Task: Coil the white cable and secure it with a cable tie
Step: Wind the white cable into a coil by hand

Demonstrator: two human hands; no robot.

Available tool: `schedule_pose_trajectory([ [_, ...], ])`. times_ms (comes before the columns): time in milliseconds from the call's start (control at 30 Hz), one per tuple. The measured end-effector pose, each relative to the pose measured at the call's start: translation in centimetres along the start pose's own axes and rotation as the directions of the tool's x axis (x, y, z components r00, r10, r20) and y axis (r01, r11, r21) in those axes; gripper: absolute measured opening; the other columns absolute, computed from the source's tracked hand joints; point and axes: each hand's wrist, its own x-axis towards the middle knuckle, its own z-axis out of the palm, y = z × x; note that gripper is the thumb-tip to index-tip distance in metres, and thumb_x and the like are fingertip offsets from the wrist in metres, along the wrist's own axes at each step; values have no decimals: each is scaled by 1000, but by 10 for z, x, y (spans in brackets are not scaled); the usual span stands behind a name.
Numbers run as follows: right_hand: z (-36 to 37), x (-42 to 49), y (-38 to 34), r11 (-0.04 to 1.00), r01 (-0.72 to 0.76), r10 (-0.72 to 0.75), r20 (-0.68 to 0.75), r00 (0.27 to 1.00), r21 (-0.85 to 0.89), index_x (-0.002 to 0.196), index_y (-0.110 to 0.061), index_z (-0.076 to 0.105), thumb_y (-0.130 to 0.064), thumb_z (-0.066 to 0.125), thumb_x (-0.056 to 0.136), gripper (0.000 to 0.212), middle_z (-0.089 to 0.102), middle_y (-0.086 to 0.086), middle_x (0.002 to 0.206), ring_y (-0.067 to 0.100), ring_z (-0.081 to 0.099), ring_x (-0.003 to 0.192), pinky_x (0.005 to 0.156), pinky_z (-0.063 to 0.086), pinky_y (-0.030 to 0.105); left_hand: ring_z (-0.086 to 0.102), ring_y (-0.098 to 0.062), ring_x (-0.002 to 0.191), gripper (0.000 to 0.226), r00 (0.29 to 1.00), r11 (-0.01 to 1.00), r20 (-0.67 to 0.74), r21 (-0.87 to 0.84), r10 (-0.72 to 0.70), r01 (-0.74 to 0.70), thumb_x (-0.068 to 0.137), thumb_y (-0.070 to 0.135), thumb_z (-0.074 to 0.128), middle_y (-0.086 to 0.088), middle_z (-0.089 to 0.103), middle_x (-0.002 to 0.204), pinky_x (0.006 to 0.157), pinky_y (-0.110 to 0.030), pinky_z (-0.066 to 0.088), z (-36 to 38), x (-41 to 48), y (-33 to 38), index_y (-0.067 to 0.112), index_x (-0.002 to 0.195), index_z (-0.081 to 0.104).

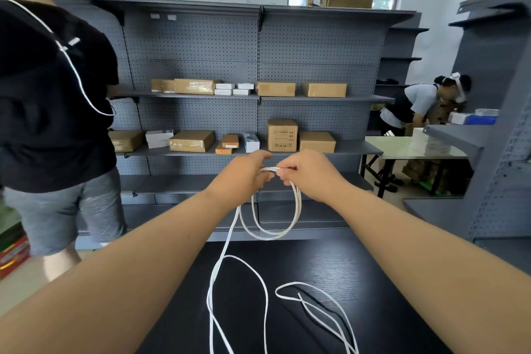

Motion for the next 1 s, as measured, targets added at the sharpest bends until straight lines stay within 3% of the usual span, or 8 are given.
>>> schedule_pose_trajectory([
  [100,-4,-1,2,1000,-14,15,-42,999,23,80,-10,70,-14,53,91,21,65,4,72,11,60,66,63,42,26,62,-12,74,26,996,945,-21,-316,-91,80,92,21,55,5,64,79,75,-27,46,4,-8,-2,18,117,49],
  [167,-6,-3,4,993,-33,45,-102,994,114,91,-9,72,-13,54,91,19,66,1,74,1,58,63,65,44,22,60,-10,69,12,987,863,0,-484,-163,143,92,18,55,4,63,75,72,-24,42,8,-14,-5,17,104,54],
  [267,-6,-5,6,956,-45,107,-204,973,290,104,-9,71,-11,57,90,20,70,4,85,9,67,74,85,53,31,58,-13,72,12,971,790,43,-574,-235,217,92,23,56,3,63,69,71,-25,40,12,-18,-11,14,96,63],
  [400,-5,-8,6,934,-27,132,-273,953,355,105,-9,71,-10,56,90,21,71,7,91,18,69,82,89,54,39,61,-16,72,18,951,704,92,-652,-295,282,91,25,58,1,60,69,74,-26,45,11,-19,-15,14,76,60],
  [567,-4,-13,8,942,-10,112,-286,952,336,108,-10,70,-10,55,91,23,69,3,89,12,67,76,65,45,3,67,-20,77,13,942,500,273,-799,-194,335,86,24,62,-2,67,73,93,-38,49,6,-20,-24,13,80,58],
  [733,-7,-14,10,939,-2,120,-322,939,344,105,-11,71,-9,56,90,22,70,6,89,19,70,84,80,52,24,66,-17,64,17,945,311,315,-893,-84,325,79,29,57,0,61,62,71,-27,54,-4,-24,-24,12,83,60],
  [900,-3,-12,12,905,-19,180,-341,923,424,101,-12,73,-8,57,89,20,68,1,80,24,69,85,89,53,46,43,-9,48,22,971,371,152,-904,-187,213,97,20,44,2,42,58,64,-25,51,2,-17,-17,10,87,60],
  [1000,7,-9,16,867,-58,246,-326,913,494,79,-16,72,-10,57,87,18,70,15,82,32,67,86,88,52,53,34,-10,52,25,962,563,-30,-816,-270,133,99,21,41,3,35,61,57,-21,44,6,-14,-11,13,87,61],
])
